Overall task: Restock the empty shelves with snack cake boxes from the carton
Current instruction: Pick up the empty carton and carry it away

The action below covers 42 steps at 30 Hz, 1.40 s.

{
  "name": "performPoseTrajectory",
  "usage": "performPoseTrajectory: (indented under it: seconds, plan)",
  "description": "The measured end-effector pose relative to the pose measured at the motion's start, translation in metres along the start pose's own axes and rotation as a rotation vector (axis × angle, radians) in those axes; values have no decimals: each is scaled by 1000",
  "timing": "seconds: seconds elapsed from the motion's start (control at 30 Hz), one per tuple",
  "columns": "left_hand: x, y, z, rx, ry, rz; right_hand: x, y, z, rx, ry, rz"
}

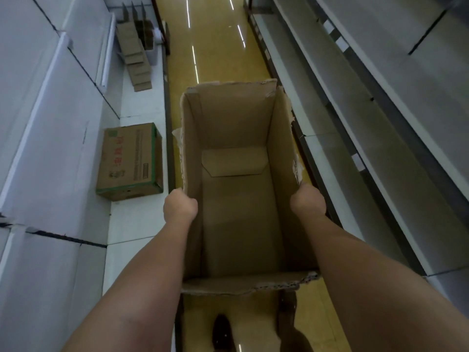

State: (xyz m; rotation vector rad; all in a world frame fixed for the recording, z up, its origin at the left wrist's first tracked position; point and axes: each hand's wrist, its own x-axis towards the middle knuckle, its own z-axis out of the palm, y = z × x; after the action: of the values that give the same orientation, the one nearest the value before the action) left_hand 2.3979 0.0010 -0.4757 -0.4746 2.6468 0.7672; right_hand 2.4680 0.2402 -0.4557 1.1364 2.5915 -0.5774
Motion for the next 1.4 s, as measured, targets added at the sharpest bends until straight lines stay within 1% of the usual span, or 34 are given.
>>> performPoseTrajectory:
  seconds: [0.17, 0.27, 0.33, 0.53, 0.63, 0.77, 1.0, 1.23, 1.4]
  plan:
    - [12, 66, 22, -21, 3, 36, 52, 21, -35, 48, 8, 28]
    - [15, 114, 39, -40, -19, 60, 96, 32, -62, 70, 0, 41]
    - [19, 148, 54, -52, -6, 52, 130, 38, -80, 89, -6, 38]
    - [34, 238, 102, -97, 4, -52, 225, 55, -132, 51, -8, -44]
    - [44, 267, 114, -126, 21, -89, 265, 53, -146, 30, -23, -79]
    - [71, 296, 120, -89, 19, -93, 306, 39, -157, 19, -36, -85]
    - [150, 336, 119, -125, 36, -85, 381, -17, -163, 21, -41, -91]
    - [269, 374, 86, -134, 49, -88, 461, -122, -164, 58, -34, -111]
    - [348, 403, 56, -50, 69, -54, 510, -196, -170, 73, -39, -105]
